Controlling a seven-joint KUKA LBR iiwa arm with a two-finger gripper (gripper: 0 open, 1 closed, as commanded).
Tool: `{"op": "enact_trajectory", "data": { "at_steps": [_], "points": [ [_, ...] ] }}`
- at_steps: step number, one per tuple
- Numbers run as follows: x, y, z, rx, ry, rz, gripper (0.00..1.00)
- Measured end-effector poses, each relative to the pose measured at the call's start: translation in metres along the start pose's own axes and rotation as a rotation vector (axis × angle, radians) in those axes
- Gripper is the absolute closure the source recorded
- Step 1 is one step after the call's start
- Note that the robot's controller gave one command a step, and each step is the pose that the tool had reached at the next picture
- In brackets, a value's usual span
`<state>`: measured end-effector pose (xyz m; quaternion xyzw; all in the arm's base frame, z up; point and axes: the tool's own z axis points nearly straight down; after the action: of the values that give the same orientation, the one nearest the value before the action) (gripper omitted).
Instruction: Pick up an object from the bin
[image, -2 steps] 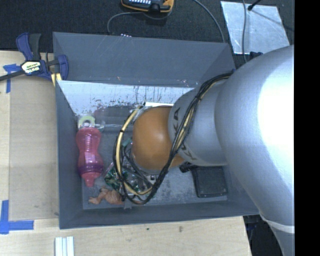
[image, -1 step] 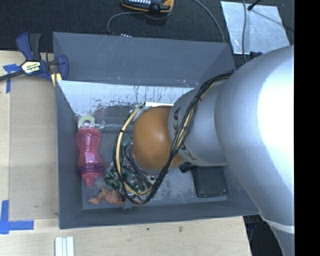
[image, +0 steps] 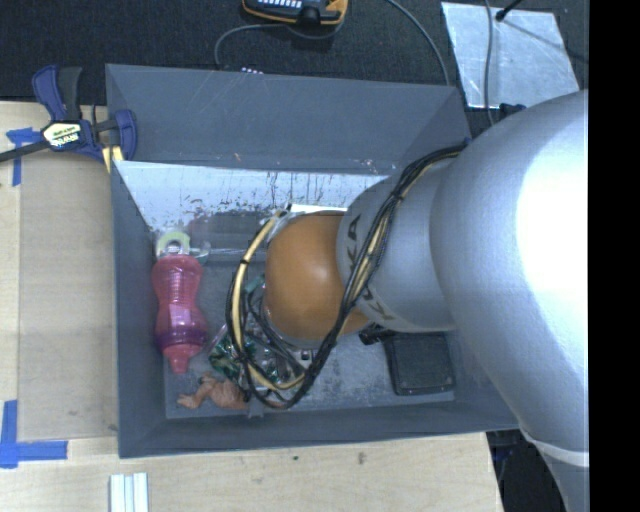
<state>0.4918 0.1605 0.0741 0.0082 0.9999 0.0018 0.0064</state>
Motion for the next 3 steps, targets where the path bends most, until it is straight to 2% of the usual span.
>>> {"op": "enact_trajectory", "data": {
  "at_steps": [3],
  "points": [
    [-0.001, -0.002, -0.041, 0.003, 0.001, 0.001, 1.0]
  ]
}}
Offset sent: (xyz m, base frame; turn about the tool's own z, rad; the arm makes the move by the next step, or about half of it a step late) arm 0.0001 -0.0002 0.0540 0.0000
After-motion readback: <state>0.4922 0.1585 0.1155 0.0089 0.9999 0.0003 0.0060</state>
